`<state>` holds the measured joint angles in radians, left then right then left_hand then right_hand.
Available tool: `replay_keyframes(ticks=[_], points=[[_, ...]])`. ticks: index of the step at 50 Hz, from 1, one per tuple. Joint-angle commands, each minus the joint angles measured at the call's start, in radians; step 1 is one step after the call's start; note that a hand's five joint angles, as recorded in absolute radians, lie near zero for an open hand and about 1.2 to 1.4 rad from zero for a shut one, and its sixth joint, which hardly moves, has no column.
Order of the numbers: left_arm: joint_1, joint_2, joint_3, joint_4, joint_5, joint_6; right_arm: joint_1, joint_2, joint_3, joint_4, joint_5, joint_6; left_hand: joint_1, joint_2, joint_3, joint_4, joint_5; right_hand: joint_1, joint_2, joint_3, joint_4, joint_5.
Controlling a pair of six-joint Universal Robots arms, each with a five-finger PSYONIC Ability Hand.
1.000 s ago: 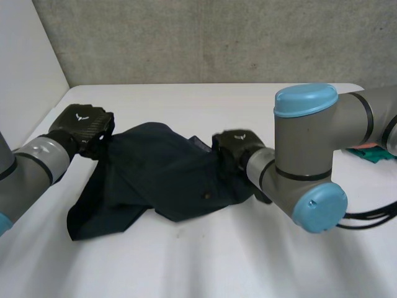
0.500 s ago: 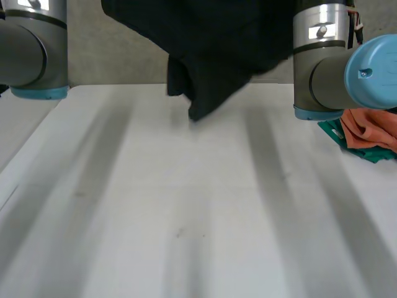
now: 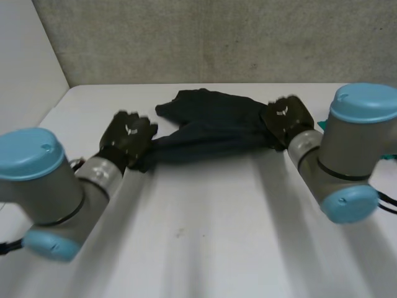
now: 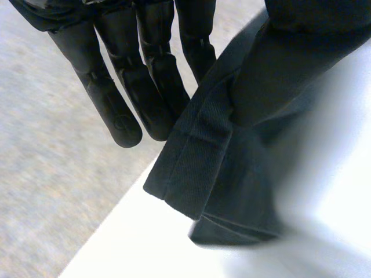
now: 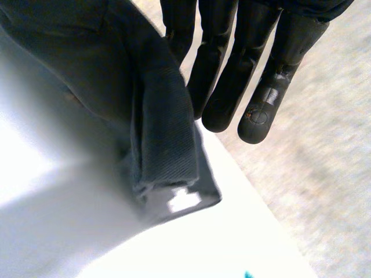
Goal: Fold the laundry.
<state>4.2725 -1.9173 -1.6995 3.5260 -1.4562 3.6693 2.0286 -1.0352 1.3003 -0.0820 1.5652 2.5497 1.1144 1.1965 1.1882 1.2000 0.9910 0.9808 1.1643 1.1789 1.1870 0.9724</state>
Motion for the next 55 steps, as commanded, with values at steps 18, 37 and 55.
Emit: replay_keyframes(ticks=[18,37,55], points=[[-0.072,0.256,-0.158,-0.713,0.008,0.225,-0.044,-0.292,0.387,0.567,-0.008,-0.258,0.282,0.2,0.208,0.196,0.231,0.415,0.232,0.217,0.209,0.249],[0.013,0.127,0.115,-0.408,0.013,0.137,-0.102,-0.295,0.464,0.433,-0.007,-0.258,-0.698,-0.78,-0.772,-0.784,-0.75,0.415,0.232,0.217,0.209,0.249],[0.041,-0.383,0.411,-0.271,0.194,0.025,-0.114,-0.295,0.476,0.281,-0.008,-0.18,-0.434,-0.517,-0.508,-0.52,-0.486,0.415,0.232,0.217,0.209,0.249]])
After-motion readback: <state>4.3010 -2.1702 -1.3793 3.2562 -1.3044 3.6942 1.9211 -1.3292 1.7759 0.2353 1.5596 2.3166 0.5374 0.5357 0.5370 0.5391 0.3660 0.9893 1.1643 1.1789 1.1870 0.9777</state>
